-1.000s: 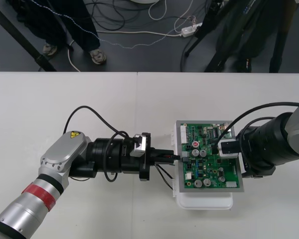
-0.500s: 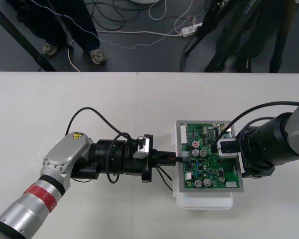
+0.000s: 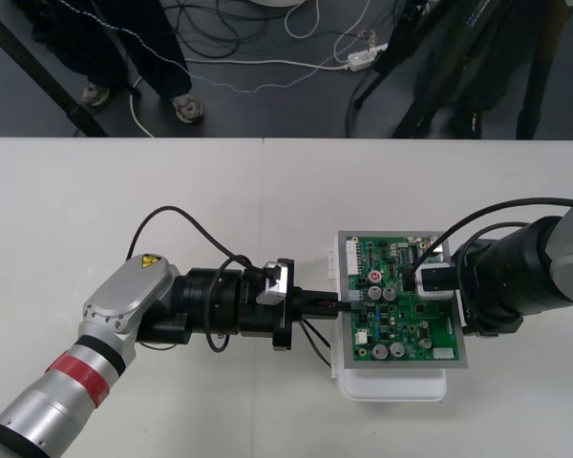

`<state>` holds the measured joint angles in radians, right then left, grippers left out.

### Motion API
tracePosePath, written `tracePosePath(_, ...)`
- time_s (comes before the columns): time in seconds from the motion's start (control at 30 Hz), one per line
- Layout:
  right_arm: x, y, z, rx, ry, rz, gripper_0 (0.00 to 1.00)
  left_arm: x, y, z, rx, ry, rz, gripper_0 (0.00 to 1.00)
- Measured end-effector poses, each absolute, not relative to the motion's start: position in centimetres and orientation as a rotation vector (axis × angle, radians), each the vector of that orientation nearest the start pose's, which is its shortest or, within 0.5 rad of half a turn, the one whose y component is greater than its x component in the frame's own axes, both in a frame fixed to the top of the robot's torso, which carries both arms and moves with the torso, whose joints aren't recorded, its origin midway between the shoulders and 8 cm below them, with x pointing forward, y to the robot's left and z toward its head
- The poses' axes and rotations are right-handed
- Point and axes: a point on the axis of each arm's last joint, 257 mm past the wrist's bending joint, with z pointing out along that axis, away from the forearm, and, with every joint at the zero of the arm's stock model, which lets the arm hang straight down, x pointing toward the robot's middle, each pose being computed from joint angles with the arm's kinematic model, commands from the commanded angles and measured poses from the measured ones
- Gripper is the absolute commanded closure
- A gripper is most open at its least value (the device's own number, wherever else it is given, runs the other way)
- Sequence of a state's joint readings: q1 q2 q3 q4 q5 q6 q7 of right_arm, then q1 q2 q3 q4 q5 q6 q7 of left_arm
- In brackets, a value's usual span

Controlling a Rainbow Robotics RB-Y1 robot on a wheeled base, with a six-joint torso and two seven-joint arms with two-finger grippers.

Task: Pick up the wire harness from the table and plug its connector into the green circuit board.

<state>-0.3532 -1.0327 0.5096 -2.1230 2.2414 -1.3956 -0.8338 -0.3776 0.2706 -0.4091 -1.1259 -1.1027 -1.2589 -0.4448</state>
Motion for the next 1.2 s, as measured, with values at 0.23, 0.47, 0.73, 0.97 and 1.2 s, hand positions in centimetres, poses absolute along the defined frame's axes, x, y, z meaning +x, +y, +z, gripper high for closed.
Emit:
tracePosePath(0.23,37.83,-23.67,-27.07,-2.007,1.946,-0.253,0.0,35.06,-6.04,-24.0,1.342,1.009,-1.062,1.0)
tracePosePath(0.47,37.65,-23.69,-27.21,-2.009,1.948,-0.25,0.0,35.03,-6.11,-23.75,1.342,1.002,-1.062,1.0)
tracePosePath(0.73,37.53,-23.65,-27.27,-2.01,1.948,-0.247,0.0,35.03,-6.11,-23.73,1.342,0.999,-1.06,1.0)
tracePosePath(0.97,37.46,-23.63,-27.31,-2.011,1.948,-0.246,0.0,35.02,-6.12,-23.7,1.352,0.977,-1.04,1.0)
tracePosePath(1.2,37.41,-23.57,-27.29,-2.012,1.945,-0.245,0.0,34.92,-6.23,-23.48,1.363,0.95,-1.02,1.0)
